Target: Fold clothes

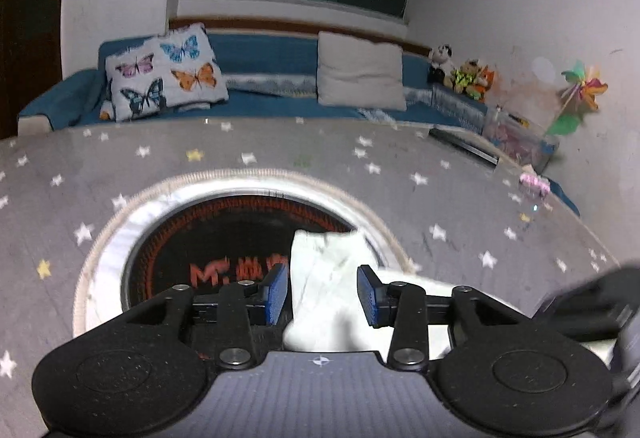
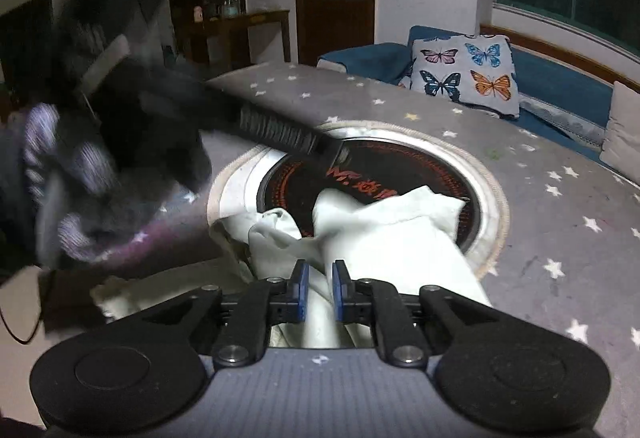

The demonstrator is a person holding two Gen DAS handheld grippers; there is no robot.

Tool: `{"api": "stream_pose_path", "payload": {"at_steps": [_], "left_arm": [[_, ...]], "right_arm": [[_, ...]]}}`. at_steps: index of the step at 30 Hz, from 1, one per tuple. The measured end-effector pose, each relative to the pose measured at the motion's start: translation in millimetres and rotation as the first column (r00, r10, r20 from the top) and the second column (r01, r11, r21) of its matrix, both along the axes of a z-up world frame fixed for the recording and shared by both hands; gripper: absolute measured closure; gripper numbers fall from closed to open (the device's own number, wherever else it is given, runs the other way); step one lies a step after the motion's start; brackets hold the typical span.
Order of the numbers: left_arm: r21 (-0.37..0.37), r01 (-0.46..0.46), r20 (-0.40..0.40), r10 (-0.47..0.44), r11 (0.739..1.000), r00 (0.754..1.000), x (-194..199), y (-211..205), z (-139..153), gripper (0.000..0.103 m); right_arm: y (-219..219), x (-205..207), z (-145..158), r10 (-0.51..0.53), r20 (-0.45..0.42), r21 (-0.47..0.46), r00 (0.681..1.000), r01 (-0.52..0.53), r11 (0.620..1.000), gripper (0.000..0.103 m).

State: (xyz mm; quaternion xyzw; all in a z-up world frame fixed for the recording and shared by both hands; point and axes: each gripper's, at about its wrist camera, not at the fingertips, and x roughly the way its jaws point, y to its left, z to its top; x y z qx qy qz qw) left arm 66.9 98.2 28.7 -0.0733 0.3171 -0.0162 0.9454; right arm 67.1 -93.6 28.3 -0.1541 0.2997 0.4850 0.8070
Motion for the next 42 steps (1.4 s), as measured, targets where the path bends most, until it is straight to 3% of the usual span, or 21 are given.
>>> {"api": "stream_pose_path", "payload": {"at_steps": [4,8,10,13,15,19,21,24,26,29,33,42], "left_arm": [[-0.014,0.000,-0.027,0.000,1.000,1.000,-4.6,-0.9,-14.8,0.062],[-0.023,-0.012,-0.047,0.011,1.000,0.999,-15.5,0.5,-25.8,0.061],[-0.028,-0.019,-0.053,0.017,0.999,0.998,-21.1,3.2,-28.4,0.061],[-0.031,-0.024,-0.052,0.022,0.999,0.998,-29.1,5.8,-29.9,0.061],[-0.025,-0.022,-0.045,0.021,0.999,0.999,-33.8,5.6,-30.0,0.060],[-0.001,-0.014,-0.044,0.014,1.000,0.999,-36.8,1.4,-31.8,0.058],[0.013,-0.008,-0.045,0.009,1.000,0.999,-37.4,-0.8,-33.1,0.057],[0.029,-0.001,-0.051,0.003,1.000,0.999,-36.7,-2.4,-34.9,0.057],[0.036,0.003,-0.055,-0.001,0.999,0.999,-35.7,-2.8,-35.2,0.057],[0.041,0.001,-0.057,0.001,0.999,0.998,-33.9,-2.5,-32.5,0.056],[0.055,0.002,-0.052,0.001,0.998,0.999,-24.9,-1.6,-23.2,0.055],[0.098,0.007,-0.092,0.002,0.995,0.996,44.6,-0.2,-21.3,0.063]], "right_arm": [[-19.5,24.5,11.2,-0.087,0.006,-0.010,0.996,0.087,0.996,0.089],[-23.5,67.5,0.2,-0.181,-0.065,-0.022,0.981,0.180,0.983,0.070],[-21.9,84.5,-11.2,-0.221,-0.114,-0.031,0.969,0.219,0.975,0.066],[-16.8,95.9,-28.0,-0.231,-0.192,-0.032,0.954,0.229,0.973,0.072],[-14.6,95.4,-31.7,-0.232,-0.206,-0.027,0.951,0.231,0.972,0.098],[-21.4,85.0,-17.4,-0.278,-0.095,0.003,0.956,0.279,0.960,0.101],[-35.1,78.3,-2.6,-0.336,0.001,0.037,0.942,0.336,0.941,0.101],[-64.3,62.6,17.4,-0.460,0.209,0.060,0.863,0.458,0.887,0.101],[-81.3,63.6,17.1,-0.513,0.250,0.026,0.821,0.524,0.852,0.095],[-112.7,78.0,4.0,-0.585,0.165,-0.022,0.794,0.596,0.803,0.082],[-149.1,100.8,-11.8,-0.671,0.019,-0.039,0.741,0.671,0.740,0.082],[-169.1,133.6,-41.8,-0.672,-0.169,-0.020,0.721,0.679,0.734,0.082]]}}
